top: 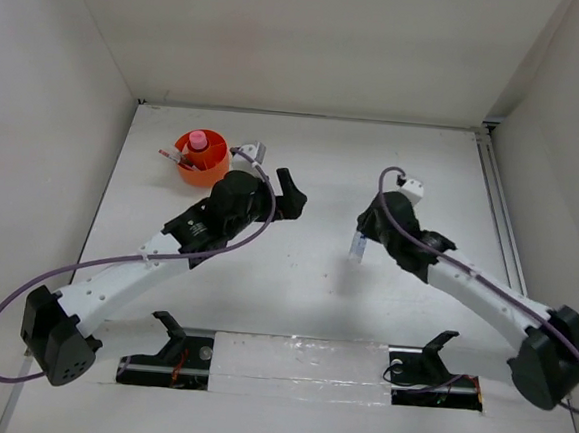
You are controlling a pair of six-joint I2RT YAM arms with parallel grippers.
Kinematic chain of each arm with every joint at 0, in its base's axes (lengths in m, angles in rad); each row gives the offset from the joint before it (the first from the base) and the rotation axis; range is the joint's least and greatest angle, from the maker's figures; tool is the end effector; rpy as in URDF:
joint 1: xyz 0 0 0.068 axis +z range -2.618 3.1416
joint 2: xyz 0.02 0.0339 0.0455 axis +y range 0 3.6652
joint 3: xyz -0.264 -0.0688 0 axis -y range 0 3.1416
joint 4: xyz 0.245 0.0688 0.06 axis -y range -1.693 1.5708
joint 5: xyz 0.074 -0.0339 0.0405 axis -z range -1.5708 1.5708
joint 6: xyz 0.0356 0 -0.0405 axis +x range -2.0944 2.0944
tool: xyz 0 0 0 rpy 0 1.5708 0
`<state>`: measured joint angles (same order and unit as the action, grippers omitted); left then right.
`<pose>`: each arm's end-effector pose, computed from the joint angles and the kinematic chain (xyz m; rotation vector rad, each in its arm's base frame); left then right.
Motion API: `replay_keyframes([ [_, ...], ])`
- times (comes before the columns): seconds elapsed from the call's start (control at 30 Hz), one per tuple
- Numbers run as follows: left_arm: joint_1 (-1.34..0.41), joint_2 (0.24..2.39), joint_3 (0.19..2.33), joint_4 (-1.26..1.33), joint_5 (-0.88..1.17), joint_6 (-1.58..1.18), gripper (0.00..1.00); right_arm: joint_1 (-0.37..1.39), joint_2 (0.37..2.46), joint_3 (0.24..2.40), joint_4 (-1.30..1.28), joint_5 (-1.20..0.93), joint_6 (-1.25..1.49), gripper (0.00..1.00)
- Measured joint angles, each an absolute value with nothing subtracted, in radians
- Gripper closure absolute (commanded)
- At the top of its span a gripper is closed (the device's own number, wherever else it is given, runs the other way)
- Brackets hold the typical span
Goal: Sort the stationery into containers
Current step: Pick up the stationery from the center of the board.
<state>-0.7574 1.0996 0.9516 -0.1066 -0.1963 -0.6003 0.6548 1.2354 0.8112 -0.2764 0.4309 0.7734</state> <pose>0.1913 -0.1713 0.3445 0.0049 1.8912 -0.7708 0.2172 0.1480 0.2481 0.3541 2.1850 0.3062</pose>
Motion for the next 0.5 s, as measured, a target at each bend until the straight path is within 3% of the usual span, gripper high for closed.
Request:
replay_keyframes([
  [0.2,-0.743,1.127,0.844,0.171,0.147,-0.600,0.00,0.589,0.955,0.782,-0.077,0.340,0.539,1.00],
  [0.5,-0.751,1.312,0.808,0.633,0.506,-0.636,0.00,0.588,0.725,0.704,0.145,-0.073,0.294,1.00],
])
